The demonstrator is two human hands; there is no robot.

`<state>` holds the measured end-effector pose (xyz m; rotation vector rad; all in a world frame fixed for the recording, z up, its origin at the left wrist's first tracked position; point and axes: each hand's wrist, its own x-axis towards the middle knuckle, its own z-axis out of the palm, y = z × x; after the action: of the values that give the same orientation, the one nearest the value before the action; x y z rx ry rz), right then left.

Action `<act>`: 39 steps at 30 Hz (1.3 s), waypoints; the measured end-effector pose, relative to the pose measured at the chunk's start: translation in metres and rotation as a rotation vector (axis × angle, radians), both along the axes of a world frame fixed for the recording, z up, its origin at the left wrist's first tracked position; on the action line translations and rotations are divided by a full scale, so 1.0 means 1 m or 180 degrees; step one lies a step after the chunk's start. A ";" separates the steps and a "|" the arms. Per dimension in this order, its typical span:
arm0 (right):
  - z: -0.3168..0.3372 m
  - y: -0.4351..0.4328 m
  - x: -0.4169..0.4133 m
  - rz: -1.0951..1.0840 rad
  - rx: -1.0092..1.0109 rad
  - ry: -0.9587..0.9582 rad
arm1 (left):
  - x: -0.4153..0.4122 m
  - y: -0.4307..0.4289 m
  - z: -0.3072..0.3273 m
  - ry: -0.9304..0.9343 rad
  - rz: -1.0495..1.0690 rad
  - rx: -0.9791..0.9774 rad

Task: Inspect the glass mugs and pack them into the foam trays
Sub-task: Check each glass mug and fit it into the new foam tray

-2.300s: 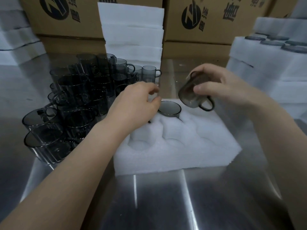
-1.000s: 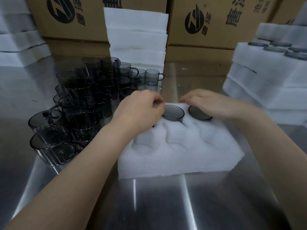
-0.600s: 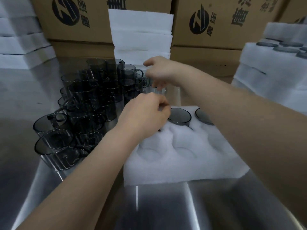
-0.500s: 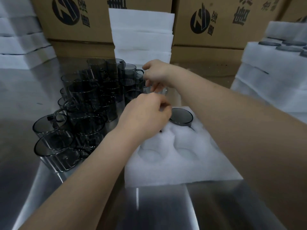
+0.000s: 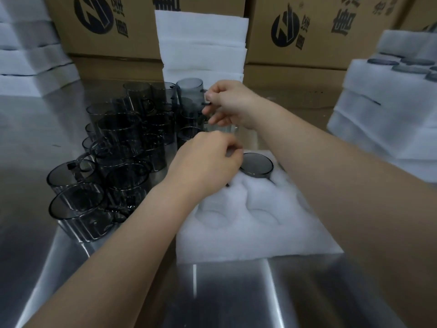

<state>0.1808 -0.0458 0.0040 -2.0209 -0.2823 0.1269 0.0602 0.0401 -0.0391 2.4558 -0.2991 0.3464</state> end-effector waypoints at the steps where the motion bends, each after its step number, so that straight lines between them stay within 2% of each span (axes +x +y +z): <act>1: 0.004 -0.008 -0.005 0.0005 0.0152 0.0018 | 0.000 0.000 0.000 -0.0052 -0.0006 -0.0078; 4: 0.013 -0.031 -0.027 0.0062 0.0466 0.0062 | -0.001 0.000 0.001 -0.0529 0.0149 -0.0603; 6: 0.014 -0.044 -0.046 0.0159 0.0643 0.0132 | -0.002 0.002 0.004 -0.1035 0.0472 -0.1112; 8: 0.012 -0.054 -0.064 0.0339 0.0871 0.0280 | -0.005 0.006 0.007 -0.1282 0.0806 -0.1550; 10: 0.008 -0.060 -0.080 0.0528 0.1053 0.0428 | -0.007 0.009 0.010 -0.1063 0.0886 -0.1817; 15: -0.002 -0.068 -0.095 0.0457 0.1102 0.0449 | -0.013 0.007 0.024 -0.0190 0.0124 -0.2139; 25: -0.017 -0.078 -0.101 0.0441 0.0788 -0.0458 | -0.017 0.013 0.011 -0.0383 -0.0303 -0.2544; 31: -0.020 -0.072 -0.106 0.0577 0.0727 -0.0758 | -0.020 0.014 0.008 -0.0487 -0.0298 -0.2352; 39: -0.026 -0.062 -0.110 0.0236 0.0700 -0.1015 | -0.021 0.009 0.007 -0.0649 -0.0353 -0.1966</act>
<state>0.0708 -0.1076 -0.0222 -1.8073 -0.5485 -0.1761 0.0391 0.0489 -0.0322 1.7945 -0.3509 0.5501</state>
